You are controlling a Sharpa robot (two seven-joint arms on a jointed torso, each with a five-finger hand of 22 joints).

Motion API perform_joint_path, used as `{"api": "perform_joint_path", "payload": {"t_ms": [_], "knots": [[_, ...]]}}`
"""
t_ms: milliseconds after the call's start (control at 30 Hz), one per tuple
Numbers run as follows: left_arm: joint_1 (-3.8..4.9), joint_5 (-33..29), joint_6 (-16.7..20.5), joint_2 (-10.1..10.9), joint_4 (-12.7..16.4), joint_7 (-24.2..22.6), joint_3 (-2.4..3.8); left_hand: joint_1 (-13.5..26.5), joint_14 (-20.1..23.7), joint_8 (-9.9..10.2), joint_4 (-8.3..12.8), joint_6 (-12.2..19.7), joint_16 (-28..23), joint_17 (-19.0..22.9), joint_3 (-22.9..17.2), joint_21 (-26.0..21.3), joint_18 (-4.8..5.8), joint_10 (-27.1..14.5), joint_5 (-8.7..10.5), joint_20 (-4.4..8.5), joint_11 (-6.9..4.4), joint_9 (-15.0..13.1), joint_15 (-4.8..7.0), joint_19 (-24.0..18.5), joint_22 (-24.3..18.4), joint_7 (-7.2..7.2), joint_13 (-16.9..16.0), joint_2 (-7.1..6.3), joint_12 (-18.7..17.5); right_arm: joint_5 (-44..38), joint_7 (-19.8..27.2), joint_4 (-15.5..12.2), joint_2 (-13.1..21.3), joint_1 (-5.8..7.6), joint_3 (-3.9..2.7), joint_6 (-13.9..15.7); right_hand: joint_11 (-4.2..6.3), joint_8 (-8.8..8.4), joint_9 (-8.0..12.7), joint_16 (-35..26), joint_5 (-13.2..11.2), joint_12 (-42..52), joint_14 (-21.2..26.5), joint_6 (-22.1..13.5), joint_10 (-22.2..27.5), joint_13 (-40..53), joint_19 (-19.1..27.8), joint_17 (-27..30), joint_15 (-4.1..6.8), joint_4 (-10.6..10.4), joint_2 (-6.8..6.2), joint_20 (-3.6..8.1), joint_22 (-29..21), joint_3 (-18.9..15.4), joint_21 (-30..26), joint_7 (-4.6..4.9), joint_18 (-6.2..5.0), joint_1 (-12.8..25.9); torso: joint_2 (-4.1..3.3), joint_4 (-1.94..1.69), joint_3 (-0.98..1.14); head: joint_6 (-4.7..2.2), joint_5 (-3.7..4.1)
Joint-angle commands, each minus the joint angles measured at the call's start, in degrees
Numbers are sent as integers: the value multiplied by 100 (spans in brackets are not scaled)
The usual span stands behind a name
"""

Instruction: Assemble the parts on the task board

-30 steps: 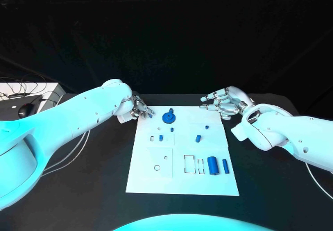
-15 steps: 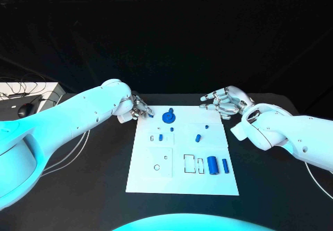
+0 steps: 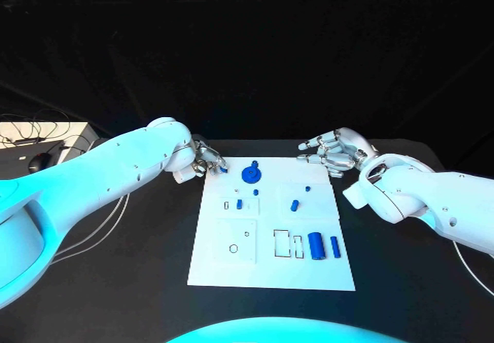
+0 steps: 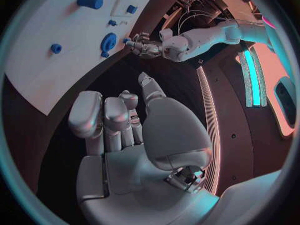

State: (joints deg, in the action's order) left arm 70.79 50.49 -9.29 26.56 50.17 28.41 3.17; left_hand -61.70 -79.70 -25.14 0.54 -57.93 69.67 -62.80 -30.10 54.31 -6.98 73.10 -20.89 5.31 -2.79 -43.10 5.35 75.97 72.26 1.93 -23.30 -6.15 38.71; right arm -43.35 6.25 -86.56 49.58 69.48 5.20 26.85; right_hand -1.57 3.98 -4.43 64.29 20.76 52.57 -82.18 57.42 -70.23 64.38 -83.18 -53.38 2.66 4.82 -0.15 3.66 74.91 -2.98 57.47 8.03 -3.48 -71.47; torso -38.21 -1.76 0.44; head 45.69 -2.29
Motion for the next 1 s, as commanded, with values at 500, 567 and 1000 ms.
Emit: {"api": "perform_joint_path", "payload": {"t_ms": [500,567,1000], "knots": [[-18,-627,908,1172,2086,198,2,244,-228,238,1007,-348,-114,-509,-903,147,193,353,-667,125,-73,-133,54,144,56,-88,-1,-90,-256,-44,54,101,-4,-24,-3,-32,8,8,-5,-11,24,8,-10,10,18,2,20,-10,23,41,0,-7,748,2,-21,43,-104,41,134,-81,29,38,-16],[-51,-610,985,1327,2354,228,-1,275,-239,231,1030,-379,-93,-545,-922,189,203,385,-792,135,-84,-149,62,161,81,-100,-5,-112,-260,-58,59,116,-6,-30,-2,-29,8,8,-5,-11,24,8,-10,10,18,2,20,-10,23,41,0,-7,748,2,-21,43,-104,41,151,-86,33,48,-16],[-369,168,1636,1847,3540,397,-112,349,-267,223,1064,-473,-40,-603,-1037,338,222,491,-994,164,-122,-200,91,216,168,-138,-17,-201,-270,-183,150,215,-28,-60,-2,48,10,9,-6,-132,29,-64,20,10,48,-49,67,110,25,47,-14,-10,708,1,-193,40,-123,45,226,-124,50,125,-31]]}}
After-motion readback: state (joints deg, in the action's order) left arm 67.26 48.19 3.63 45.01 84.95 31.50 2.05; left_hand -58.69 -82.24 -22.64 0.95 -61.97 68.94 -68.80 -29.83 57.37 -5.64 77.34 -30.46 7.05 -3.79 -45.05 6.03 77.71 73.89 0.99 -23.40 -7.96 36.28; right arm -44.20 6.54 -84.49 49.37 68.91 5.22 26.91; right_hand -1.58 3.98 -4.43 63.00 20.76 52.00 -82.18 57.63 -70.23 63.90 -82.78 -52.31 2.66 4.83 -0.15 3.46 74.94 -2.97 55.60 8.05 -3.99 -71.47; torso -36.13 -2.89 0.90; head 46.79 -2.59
